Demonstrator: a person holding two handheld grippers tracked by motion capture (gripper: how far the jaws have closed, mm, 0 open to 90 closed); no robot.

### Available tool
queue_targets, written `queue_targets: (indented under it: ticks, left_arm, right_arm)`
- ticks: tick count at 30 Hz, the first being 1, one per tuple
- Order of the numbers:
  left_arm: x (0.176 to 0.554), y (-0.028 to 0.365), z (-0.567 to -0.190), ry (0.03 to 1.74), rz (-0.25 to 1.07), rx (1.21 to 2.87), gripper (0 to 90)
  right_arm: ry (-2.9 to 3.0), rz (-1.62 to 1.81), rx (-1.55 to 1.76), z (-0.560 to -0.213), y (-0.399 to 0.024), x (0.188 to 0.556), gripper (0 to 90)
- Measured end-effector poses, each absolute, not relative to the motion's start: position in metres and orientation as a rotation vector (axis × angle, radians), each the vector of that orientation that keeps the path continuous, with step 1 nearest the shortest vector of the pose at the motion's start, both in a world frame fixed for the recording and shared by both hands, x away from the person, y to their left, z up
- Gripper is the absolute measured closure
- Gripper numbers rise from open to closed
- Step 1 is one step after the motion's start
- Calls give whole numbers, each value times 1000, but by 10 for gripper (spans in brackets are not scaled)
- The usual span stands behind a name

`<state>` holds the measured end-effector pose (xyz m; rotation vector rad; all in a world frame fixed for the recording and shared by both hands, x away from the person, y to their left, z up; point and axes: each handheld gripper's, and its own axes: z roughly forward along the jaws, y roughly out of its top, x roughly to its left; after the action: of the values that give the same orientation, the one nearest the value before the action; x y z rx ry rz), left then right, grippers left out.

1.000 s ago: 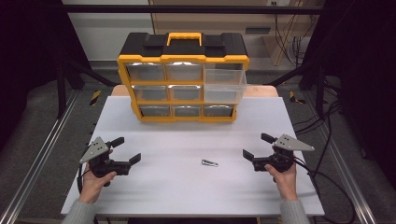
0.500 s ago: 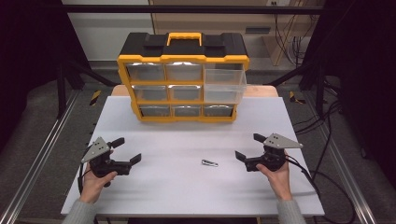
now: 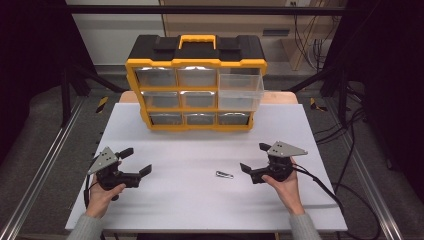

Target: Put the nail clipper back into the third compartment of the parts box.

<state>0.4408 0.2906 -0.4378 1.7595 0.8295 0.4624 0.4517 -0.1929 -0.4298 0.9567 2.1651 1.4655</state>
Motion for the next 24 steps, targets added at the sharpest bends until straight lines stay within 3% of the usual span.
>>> queue_targets:
  ticks: [24]
  left_arm:
    - [441, 290, -439, 838, 461, 1766, 26]
  right_arm:
    - [2318, 1361, 895, -445, -150, 461, 13]
